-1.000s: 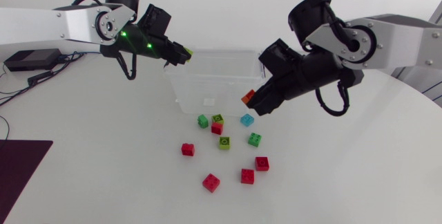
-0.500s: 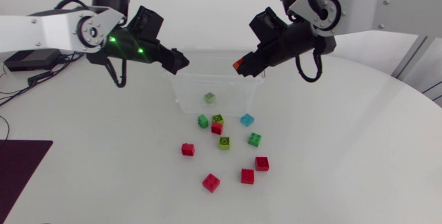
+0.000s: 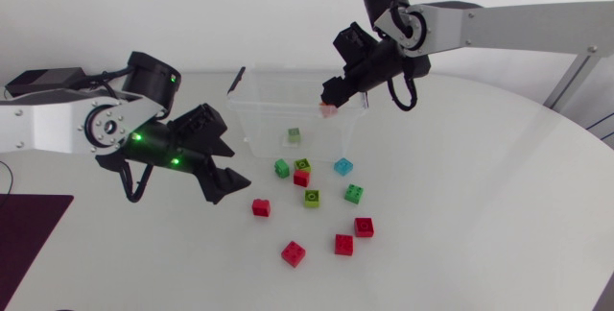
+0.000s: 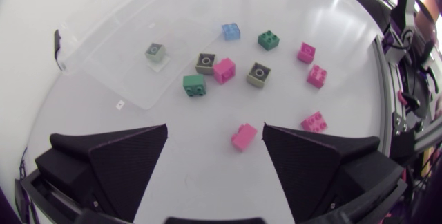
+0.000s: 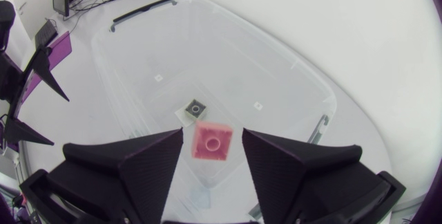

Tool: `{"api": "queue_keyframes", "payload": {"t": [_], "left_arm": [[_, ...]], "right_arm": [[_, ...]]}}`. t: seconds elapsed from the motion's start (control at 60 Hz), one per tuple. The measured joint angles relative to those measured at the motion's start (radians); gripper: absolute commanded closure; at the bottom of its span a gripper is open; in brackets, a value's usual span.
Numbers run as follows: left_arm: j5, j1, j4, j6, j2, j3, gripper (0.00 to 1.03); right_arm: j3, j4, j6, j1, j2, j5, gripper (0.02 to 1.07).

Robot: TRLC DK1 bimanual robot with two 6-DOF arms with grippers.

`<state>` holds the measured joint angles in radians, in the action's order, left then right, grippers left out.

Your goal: Pick up the duplo bricks and place them in the container

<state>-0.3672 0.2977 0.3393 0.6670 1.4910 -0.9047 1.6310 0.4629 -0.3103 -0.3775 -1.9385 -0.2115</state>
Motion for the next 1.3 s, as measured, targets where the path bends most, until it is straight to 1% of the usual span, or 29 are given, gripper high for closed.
{"api": "queue_keyframes", "payload": {"t": [0.1,0.167,0.283,0.367,0.517,0.617,0.667,0.717,0.75,0.833,0.9,0.933,0.967,1.1,1.3], "left_arm": [[-0.015,0.003,-0.017,0.090,0.049,0.019,0.07],[-0.018,0.018,-0.018,0.142,0.078,0.025,0.07],[-0.022,0.055,-0.021,0.199,0.116,0.025,0.07],[-0.026,0.072,-0.019,0.231,0.152,0.023,0.07],[-0.026,0.076,-0.019,0.289,0.232,0.001,0.07],[-0.026,0.079,-0.019,0.309,0.282,-0.021,0.07],[-0.026,0.079,-0.019,0.315,0.306,-0.034,0.09],[-0.026,0.082,-0.019,0.324,0.324,-0.047,0.12],[-0.026,0.084,-0.019,0.326,0.336,-0.056,0.16],[-0.026,0.089,-0.019,0.330,0.366,-0.079,0.32],[-0.026,0.092,-0.017,0.332,0.381,-0.092,0.52],[-0.026,0.092,-0.016,0.333,0.386,-0.098,0.65],[-0.026,0.093,-0.016,0.333,0.390,-0.101,0.80],[-0.026,0.098,-0.007,0.332,0.397,-0.112,0.81],[-0.026,0.097,0.030,0.319,0.380,-0.114,0.82]], "right_arm": [[0.000,-0.001,0.000,0.000,-0.002,-0.001,0.12],[-0.006,-0.008,0.000,0.000,0.014,-0.001,0.12],[-0.078,-0.019,0.000,0.000,0.101,-0.001,0.12],[-0.169,-0.021,0.000,-0.001,0.210,-0.005,0.12],[-0.360,-0.023,-0.008,-0.019,0.406,-0.026,0.12],[-0.476,-0.023,-0.011,-0.045,0.485,-0.027,0.13],[-0.533,-0.023,-0.017,-0.060,0.510,-0.027,0.13],[-0.586,-0.022,-0.035,-0.074,0.525,-0.024,0.13],[-0.618,-0.023,-0.047,-0.081,0.531,-0.023,0.13],[-0.706,-0.021,-0.095,-0.095,0.541,-0.027,0.13],[-0.758,-0.018,-0.144,-0.100,0.543,-0.028,0.12],[-0.777,-0.018,-0.167,-0.100,0.544,-0.028,0.13],[-0.794,-0.016,-0.193,-0.100,0.544,-0.031,0.13],[-0.829,-0.011,-0.303,-0.100,0.533,-0.056,0.13],[-0.831,-0.011,-0.410,-0.100,0.435,-0.064,0.13]]}}
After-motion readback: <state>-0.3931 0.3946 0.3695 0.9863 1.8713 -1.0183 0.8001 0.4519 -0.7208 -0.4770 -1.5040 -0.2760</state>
